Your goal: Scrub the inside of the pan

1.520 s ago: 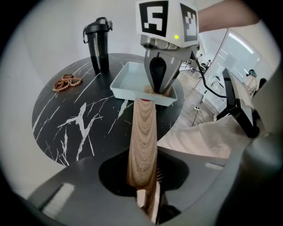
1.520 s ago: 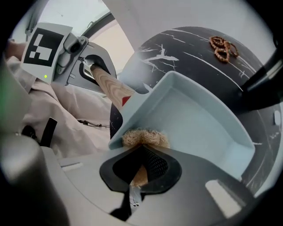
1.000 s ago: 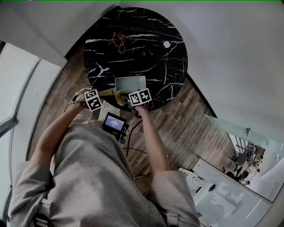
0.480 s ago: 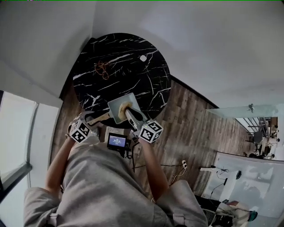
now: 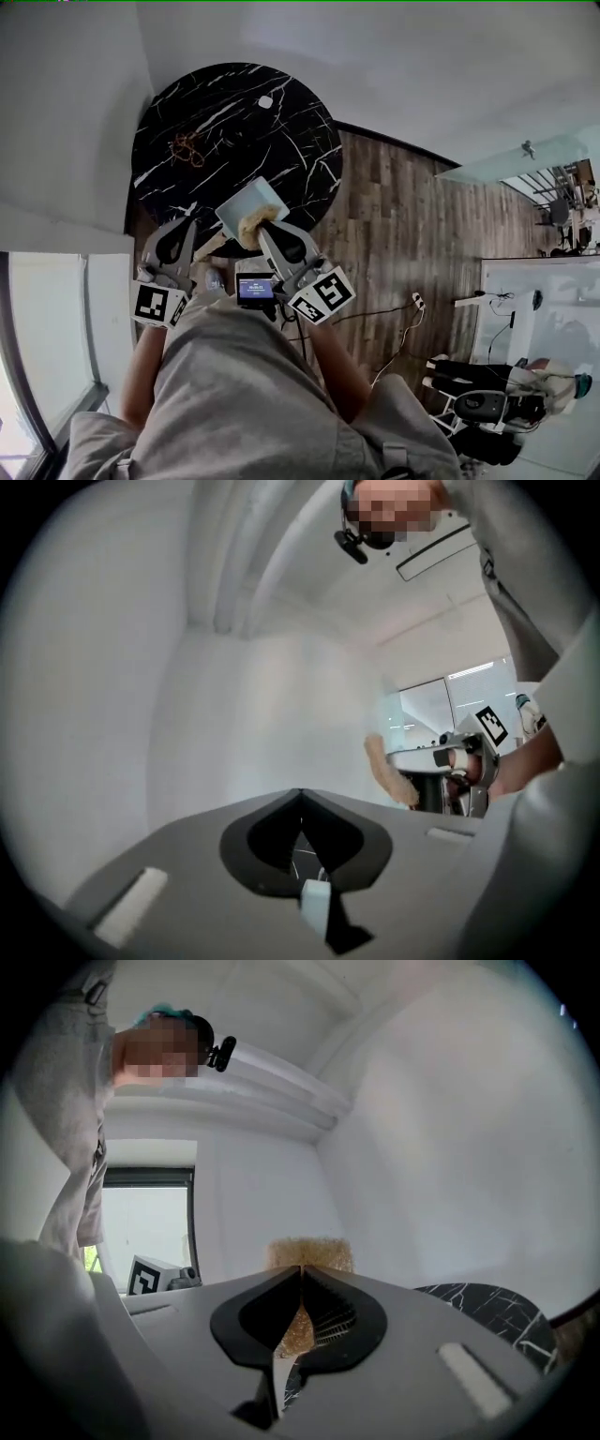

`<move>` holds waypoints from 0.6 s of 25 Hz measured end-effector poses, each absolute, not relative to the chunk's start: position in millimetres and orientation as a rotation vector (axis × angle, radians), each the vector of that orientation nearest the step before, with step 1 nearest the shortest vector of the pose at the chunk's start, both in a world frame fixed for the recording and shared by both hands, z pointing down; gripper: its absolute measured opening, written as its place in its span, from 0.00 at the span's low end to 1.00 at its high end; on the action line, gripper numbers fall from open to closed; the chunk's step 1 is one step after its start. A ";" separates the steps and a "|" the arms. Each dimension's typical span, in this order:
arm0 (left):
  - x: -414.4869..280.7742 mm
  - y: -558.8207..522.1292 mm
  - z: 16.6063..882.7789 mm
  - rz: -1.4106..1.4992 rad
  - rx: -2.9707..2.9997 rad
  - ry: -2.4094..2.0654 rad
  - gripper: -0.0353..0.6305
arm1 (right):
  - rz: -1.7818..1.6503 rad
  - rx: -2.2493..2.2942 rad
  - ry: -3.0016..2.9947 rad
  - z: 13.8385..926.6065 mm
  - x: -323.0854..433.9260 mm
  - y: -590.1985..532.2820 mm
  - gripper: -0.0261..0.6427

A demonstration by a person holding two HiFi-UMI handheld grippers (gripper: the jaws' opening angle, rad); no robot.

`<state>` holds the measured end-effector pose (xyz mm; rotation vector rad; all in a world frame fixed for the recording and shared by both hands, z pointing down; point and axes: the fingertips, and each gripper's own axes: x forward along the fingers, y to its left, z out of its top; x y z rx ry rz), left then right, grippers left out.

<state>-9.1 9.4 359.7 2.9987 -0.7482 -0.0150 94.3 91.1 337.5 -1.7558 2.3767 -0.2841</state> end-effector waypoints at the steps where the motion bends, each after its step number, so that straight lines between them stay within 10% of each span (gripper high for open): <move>1: -6.0 15.7 354.6 -0.023 3.023 -0.746 0.05 | -0.264 -1.772 2.367 333.3 94.4 96.0 0.08; 15: 15.9 66.0 365.6 0.118 3.117 -0.606 0.05 | -0.266 -1.859 2.330 342.2 98.5 119.2 0.07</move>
